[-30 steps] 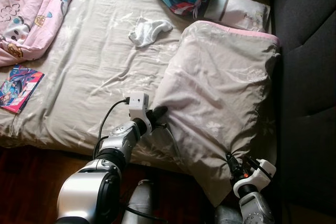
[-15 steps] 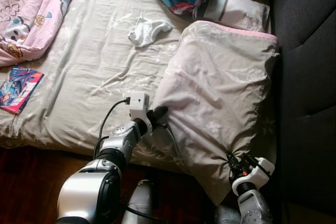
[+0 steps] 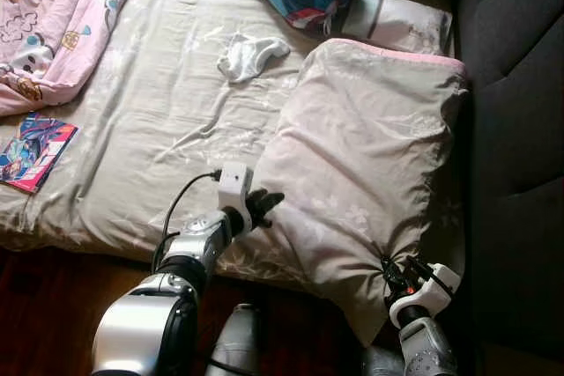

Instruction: Clean up the room

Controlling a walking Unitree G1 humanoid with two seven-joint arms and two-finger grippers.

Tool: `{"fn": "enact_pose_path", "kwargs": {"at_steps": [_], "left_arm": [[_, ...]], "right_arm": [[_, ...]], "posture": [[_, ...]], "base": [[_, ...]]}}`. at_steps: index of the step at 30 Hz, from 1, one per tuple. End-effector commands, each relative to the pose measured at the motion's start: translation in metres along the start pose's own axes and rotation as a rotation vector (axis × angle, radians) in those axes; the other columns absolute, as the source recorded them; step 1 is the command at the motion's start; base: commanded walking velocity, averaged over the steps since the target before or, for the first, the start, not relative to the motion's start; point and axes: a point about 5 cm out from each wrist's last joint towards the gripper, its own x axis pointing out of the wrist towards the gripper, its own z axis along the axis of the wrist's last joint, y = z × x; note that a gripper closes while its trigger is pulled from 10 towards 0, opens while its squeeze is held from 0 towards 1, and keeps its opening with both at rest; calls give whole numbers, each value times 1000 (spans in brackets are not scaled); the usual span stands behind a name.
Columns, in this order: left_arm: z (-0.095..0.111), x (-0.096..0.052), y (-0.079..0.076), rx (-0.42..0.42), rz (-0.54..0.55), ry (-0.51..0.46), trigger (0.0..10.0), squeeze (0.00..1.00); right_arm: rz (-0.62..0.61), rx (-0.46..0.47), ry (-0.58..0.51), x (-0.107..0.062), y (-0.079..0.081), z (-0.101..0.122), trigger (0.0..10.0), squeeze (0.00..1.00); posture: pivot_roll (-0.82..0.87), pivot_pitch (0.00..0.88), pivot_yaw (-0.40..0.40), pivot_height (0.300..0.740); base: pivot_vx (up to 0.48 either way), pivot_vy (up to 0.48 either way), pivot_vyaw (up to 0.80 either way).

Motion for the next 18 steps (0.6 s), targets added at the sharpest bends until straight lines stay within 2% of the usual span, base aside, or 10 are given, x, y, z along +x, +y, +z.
{"fn": "enact_pose_path", "kwargs": {"at_steps": [1,4,5,8,11,12,15,16,18], "left_arm": [[-25,-14,17,-24,72,71,10000,1000],[-30,-19,23,-29,93,82,10000,1000],[-41,-29,33,-35,122,108,10000,1000],[-53,-39,42,-40,158,142,10000,1000],[-59,-43,45,-46,172,156,10000,1000],[-64,-47,47,-47,181,168,10000,1000],[-68,-49,47,-52,183,176,10000,1000],[-68,-49,47,-52,183,176,10000,1000],[-70,-49,45,-52,178,185,10000,1000]], "right_arm": [[-51,-18,0,-4,-9,0,0,0],[-79,-56,-37,0,-11,11,0,0],[-134,-188,-129,4,-15,39,0,0],[-221,-279,-247,6,-21,71,0,0],[-268,-338,-296,6,-25,87,0,0],[-328,-404,-350,3,-30,103,0,0],[-432,-464,-428,-4,-41,122,0,0],[-432,-464,-428,-4,-41,122,0,0],[-527,-532,-469,-12,-51,131,0,0]], "posture": [[38,373,94,740],[43,367,97,740],[43,364,97,740],[41,358,95,740],[38,351,93,740],[38,349,92,740],[34,344,90,740],[34,344,90,740],[31,338,87,740]], "base": [[0,0,0],[0,0,0],[0,0,0],[0,0,0],[0,0,0],[0,0,0],[0,0,0],[0,0,0],[0,0,0]]}}
